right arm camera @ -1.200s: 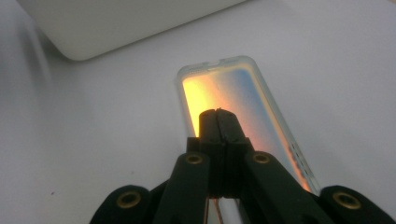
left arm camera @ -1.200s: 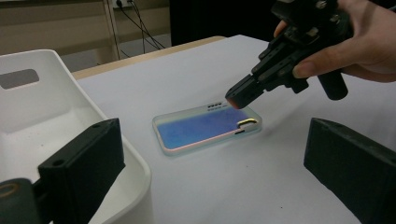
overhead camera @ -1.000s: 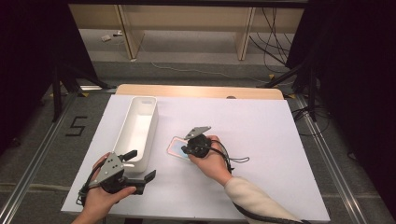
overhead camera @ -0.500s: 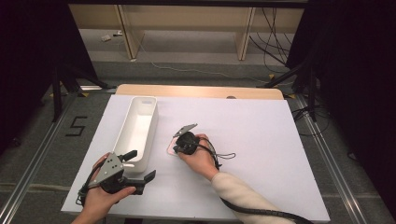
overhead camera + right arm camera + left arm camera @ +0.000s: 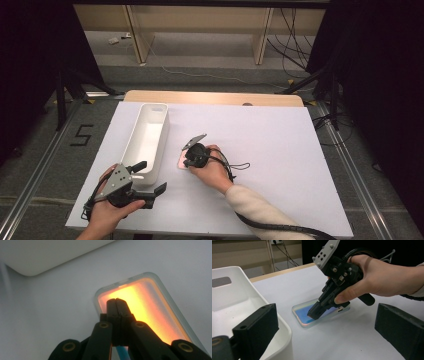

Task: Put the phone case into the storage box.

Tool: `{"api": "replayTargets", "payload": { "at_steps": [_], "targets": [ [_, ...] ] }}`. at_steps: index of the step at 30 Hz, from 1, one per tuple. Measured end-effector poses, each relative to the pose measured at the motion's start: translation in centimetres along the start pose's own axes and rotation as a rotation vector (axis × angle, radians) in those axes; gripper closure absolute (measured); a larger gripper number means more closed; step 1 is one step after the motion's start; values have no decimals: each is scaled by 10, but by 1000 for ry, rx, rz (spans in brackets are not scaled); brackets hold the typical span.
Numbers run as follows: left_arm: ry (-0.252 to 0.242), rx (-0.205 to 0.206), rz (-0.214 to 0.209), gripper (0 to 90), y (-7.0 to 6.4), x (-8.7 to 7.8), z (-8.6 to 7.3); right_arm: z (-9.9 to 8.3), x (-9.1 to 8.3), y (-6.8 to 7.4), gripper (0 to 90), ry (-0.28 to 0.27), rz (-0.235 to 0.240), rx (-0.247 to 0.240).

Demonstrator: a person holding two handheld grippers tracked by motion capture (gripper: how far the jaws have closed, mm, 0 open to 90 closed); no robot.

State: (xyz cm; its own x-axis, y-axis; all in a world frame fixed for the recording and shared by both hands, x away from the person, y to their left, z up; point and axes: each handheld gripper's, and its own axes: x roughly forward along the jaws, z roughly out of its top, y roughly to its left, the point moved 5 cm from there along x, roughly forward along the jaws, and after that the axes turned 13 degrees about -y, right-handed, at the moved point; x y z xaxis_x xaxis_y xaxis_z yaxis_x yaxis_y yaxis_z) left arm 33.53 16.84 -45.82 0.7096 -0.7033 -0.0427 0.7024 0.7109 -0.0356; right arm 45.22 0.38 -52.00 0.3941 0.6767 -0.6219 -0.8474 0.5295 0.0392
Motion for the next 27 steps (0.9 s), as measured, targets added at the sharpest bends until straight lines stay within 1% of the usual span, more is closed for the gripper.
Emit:
{"api": "replayTargets", "payload": {
  "at_steps": [1, 5, 6, 7, 8, 12, 16, 17, 18, 21, 22, 27],
  "targets": [
    [0, -3, 4, 41, 0, 0, 0, 0, -1, 2, 900, 11, 10, -19],
    [1, -3, 4, 41, 0, 0, 0, -2, -3, 5, 900, 26, 28, -34],
    [0, -3, 3, 41, 0, 0, 0, -3, -6, 9, 900, 50, 43, -37],
    [0, -3, 3, 41, 0, 0, 0, -3, -6, 9, 900, 50, 43, -37],
    [1, -3, 3, 41, 0, 0, 0, -4, -8, 11, 900, 60, 63, -50],
    [1, -2, 4, 41, 0, 0, 0, -7, -11, 14, 900, 77, 74, -63],
    [1, -1, 5, 41, 0, 0, -1, -11, -18, 19, 900, 107, 88, -76],
    [1, -1, 5, 41, 0, 0, -1, -11, -18, 19, 900, 107, 88, -76],
    [1, -1, 5, 41, 1, 0, -1, -13, -22, 20, 900, 118, 97, -81],
    [1, -2, 5, 41, 0, 0, -1, -15, -25, 21, 900, 125, 105, -87],
    [1, -2, 6, 42, 0, 0, -1, -18, -29, 22, 900, 138, 118, -93],
    [1, -3, 5, 41, 0, 0, -1, -23, -37, 24, 900, 163, 129, -100]
  ]
}}
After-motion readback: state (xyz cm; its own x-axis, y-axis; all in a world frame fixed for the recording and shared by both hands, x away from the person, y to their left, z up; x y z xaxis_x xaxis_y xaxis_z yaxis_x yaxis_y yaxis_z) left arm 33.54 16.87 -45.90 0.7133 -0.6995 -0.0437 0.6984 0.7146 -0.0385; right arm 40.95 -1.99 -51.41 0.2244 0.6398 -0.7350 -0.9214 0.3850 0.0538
